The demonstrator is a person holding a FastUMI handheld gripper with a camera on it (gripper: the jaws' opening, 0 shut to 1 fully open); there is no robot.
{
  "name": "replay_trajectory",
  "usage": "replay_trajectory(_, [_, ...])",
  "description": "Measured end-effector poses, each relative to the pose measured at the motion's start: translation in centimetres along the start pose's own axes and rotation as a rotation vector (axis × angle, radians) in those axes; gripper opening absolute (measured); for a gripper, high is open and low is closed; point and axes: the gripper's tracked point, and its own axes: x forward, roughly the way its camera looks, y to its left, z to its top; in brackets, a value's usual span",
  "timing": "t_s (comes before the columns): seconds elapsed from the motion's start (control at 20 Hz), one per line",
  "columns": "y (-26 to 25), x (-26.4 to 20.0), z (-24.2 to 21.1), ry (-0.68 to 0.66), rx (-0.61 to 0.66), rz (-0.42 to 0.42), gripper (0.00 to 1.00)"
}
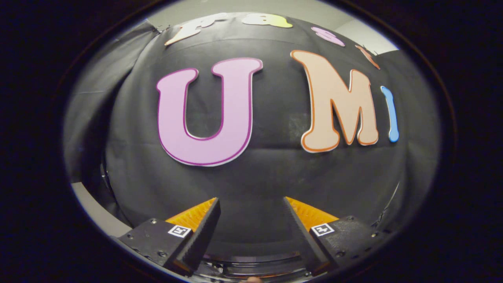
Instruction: Put the clothes into the washing machine and then close the washing machine lid.
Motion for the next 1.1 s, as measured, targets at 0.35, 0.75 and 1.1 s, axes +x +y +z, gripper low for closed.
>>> replay_trajectory(0.35, [-1.1, 0.4, -3.4, 0.068, 0.016, -0.088, 0.96])
replay_trajectory(0.75, [-0.8, 0.3, -3.3, 0.104, -0.016, -0.038, 0.98])
replay_trajectory(1.1, [-1.0, 0.2, -3.1, 0.102, -0.024, -0.047, 0.97])
